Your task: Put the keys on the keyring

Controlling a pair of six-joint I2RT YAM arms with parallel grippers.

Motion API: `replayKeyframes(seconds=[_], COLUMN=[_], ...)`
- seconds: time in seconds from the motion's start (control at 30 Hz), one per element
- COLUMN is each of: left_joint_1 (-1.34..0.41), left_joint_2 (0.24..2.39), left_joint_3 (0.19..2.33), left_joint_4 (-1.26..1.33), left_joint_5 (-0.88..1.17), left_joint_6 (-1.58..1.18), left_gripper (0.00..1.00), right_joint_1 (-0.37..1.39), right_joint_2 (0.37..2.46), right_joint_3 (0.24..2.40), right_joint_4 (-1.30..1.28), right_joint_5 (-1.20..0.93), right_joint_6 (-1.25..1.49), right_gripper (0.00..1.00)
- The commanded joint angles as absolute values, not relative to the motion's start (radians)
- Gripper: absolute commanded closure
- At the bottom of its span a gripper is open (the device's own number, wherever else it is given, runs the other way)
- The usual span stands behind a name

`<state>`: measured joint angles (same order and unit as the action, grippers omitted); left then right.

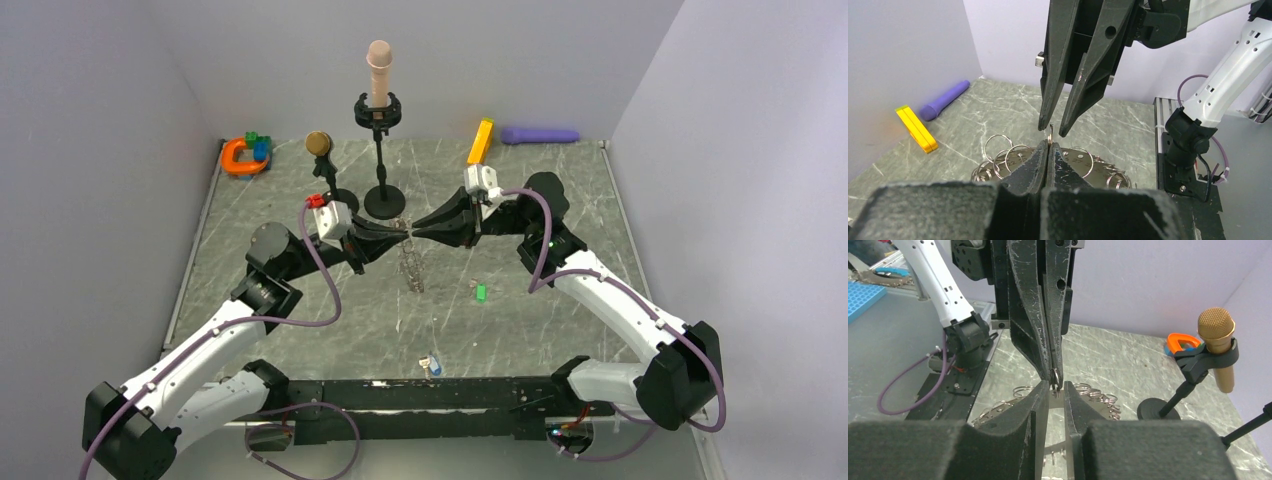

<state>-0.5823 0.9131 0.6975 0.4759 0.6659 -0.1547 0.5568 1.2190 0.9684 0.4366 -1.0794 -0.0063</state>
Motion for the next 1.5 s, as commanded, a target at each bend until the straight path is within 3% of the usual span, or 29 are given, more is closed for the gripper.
replayKeyframes(seconds=[0.0, 0.3, 0.4, 0.77, 0.8, 0.87, 1.03, 1.47], left_joint_1=[-0.585, -0.585, -0.585, -0.585, -0.585, -0.585, -0.586, -0.584], left_joint_2=[0.900, 0.915, 0.921, 0.929, 0.926, 0.917, 0.897, 0.878], left_joint_3=[0.701, 0.701, 0.703, 0.702, 0.702, 0.708, 0.731, 0.794], left_joint_4=[0.594, 0.632, 0.635, 0.606, 0.585, 0.538, 0.406, 0.207], left_joint_5=[0.658, 0.665, 0.672, 0.680, 0.679, 0.669, 0.671, 0.671], left_joint_6=[-0.182, -0.204, -0.210, -0.211, -0.204, -0.182, -0.108, 0.030], left_gripper=[1.00, 1.00, 1.00, 1.00, 0.97, 0.80, 0.55, 0.50], right_joint_1=[0.556, 0.556, 0.557, 0.557, 0.556, 0.556, 0.557, 0.556], right_joint_2=[1.215, 1.218, 1.216, 1.205, 1.203, 1.200, 1.203, 1.262], right_joint_3=[0.968, 0.966, 0.959, 0.982, 0.991, 1.015, 1.066, 1.224], right_joint_4=[0.487, 0.450, 0.484, 0.442, 0.409, 0.332, 0.191, -0.264], right_joint_5=[-1.116, -1.119, -1.107, -1.129, -1.130, -1.135, -1.155, -1.168], right_joint_6=[0.012, -0.026, -0.009, -0.057, -0.086, -0.141, -0.227, -0.589], right_gripper=[0.80, 0.81, 1.00, 1.00, 1.00, 1.00, 1.00, 1.00])
